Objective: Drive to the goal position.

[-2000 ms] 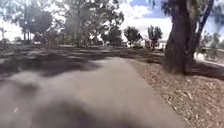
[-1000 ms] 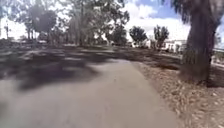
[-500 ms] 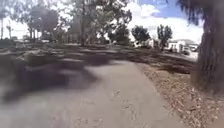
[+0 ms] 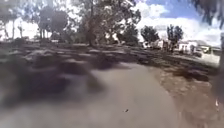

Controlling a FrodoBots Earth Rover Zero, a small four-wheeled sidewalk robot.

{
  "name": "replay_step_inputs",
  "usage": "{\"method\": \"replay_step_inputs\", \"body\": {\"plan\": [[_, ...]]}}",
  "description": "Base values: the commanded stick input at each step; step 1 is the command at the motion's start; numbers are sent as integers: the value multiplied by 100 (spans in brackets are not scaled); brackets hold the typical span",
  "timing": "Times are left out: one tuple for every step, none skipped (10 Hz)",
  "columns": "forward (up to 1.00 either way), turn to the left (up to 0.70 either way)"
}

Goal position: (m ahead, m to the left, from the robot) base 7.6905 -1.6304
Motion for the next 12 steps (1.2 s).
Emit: {"method": "replay_step_inputs", "body": {"plan": [[70, 0], [70, 0], [70, 0], [70, 0], [70, 0], [70, 0], [70, 0], [70, 0], [70, 0], [70, 0], [70, 0], [70, 0]]}}
